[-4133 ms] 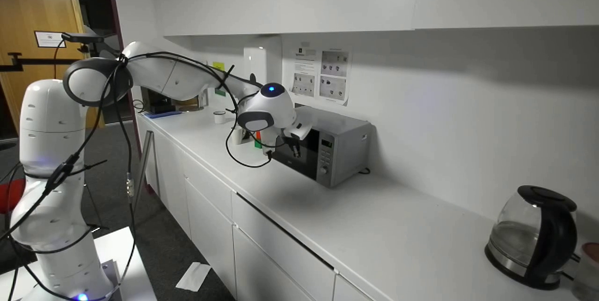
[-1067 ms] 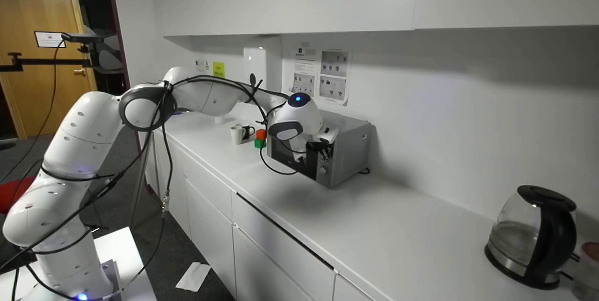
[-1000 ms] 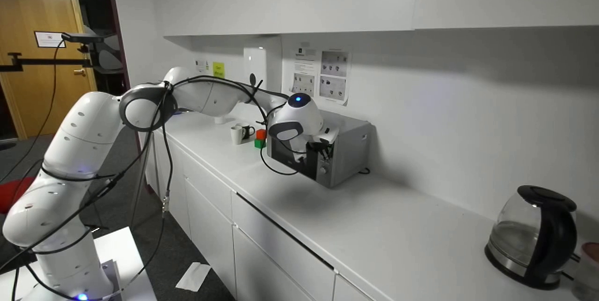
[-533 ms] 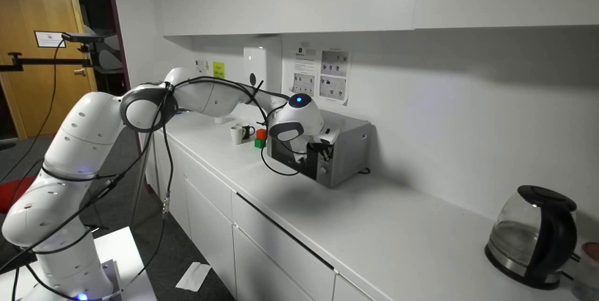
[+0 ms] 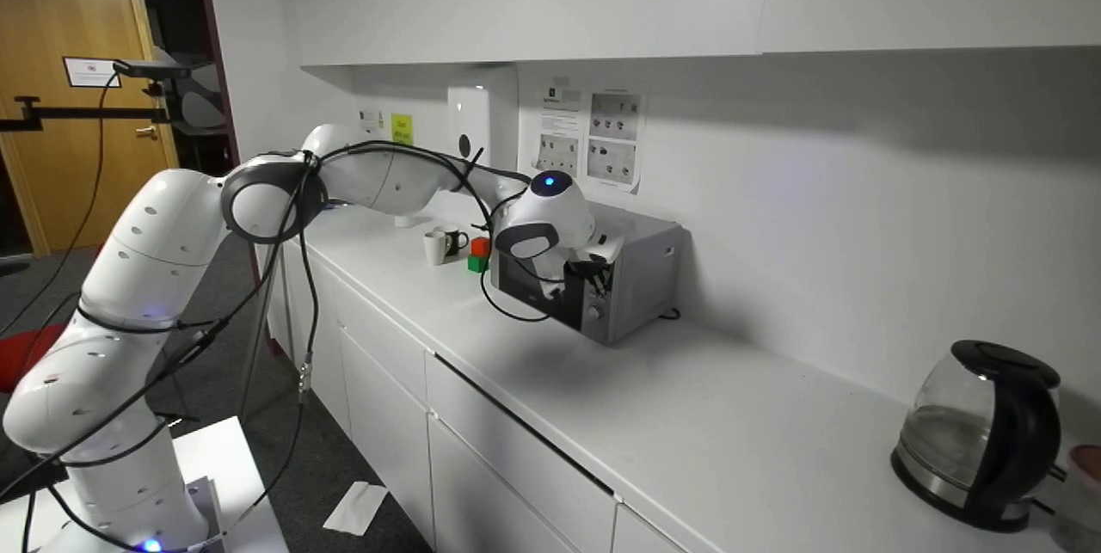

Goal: Press a button on the microwave

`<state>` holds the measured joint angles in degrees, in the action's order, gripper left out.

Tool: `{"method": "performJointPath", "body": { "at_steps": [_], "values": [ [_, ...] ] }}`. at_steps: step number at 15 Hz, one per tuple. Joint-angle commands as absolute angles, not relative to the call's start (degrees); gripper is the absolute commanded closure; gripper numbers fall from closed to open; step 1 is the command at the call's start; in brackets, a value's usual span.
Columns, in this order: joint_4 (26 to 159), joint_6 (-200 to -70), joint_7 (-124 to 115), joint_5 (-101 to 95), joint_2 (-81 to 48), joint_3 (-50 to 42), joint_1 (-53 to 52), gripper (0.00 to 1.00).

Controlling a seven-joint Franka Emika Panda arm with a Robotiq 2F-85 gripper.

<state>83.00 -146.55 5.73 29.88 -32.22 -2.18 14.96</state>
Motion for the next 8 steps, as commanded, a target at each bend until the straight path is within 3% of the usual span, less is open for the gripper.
{"method": "performJointPath", "body": {
  "at_steps": [1,8],
  "values": [
    [80.4,-146.2,5.0,28.6,-32.9,-0.5,16.2,1.0],
    [81.0,-146.3,5.3,28.7,-32.2,-0.3,16.4,1.0]
  ]
}}
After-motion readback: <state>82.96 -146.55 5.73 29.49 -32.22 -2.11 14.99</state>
